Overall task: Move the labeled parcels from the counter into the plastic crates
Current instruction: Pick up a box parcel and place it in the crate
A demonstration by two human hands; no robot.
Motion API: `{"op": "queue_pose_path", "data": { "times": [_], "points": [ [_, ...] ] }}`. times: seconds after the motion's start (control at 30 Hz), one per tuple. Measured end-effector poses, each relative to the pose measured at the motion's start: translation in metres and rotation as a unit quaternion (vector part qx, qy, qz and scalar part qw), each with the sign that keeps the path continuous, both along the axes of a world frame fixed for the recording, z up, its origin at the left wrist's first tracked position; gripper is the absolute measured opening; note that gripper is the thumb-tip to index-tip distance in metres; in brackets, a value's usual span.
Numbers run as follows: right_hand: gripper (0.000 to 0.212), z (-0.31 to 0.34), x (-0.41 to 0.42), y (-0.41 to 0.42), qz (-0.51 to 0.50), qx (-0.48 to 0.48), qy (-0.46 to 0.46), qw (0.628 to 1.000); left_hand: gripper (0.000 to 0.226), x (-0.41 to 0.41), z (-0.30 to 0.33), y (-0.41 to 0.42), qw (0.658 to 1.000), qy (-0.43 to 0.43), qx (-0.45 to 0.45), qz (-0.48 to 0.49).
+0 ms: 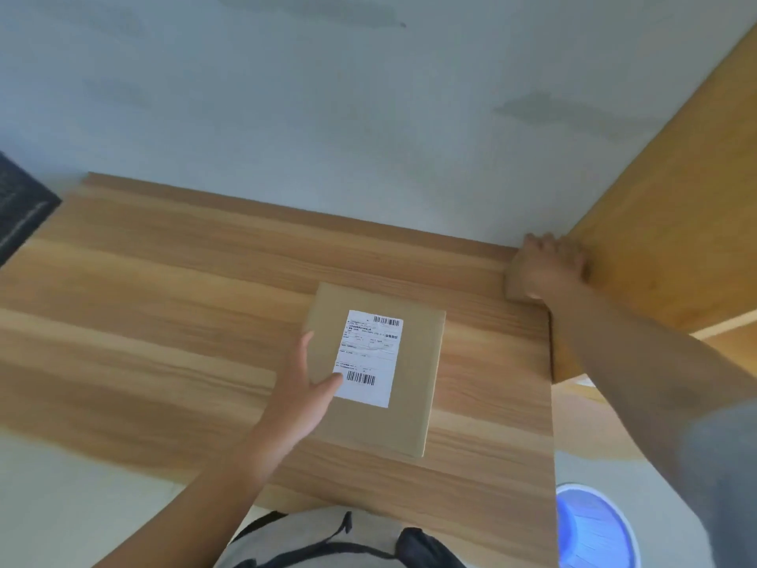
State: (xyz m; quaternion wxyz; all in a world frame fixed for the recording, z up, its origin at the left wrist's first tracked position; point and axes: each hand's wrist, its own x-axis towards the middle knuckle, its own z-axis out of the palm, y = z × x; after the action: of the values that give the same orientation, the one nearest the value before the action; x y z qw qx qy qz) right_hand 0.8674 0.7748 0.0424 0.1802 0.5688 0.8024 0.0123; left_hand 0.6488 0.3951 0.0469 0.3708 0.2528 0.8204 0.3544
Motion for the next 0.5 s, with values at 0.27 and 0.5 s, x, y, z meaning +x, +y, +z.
{"op": "queue_pose_path", "data": {
  "times": [0.27, 0.5],
  "points": [
    [0.049, -0.001, -0.009, 0.025, -0.003, 0.008, 0.042, 0.999, 0.067, -0.016, 0.004, -0.015, 0.989, -0.066, 0.016, 0.133],
    [0.080, 0.037, -0.007, -0.036, -0.141, 0.009, 0.280, 0.949, 0.047, -0.026, 0.030, 0.000, 0.982, -0.102, 0.066, 0.143]
  ]
}}
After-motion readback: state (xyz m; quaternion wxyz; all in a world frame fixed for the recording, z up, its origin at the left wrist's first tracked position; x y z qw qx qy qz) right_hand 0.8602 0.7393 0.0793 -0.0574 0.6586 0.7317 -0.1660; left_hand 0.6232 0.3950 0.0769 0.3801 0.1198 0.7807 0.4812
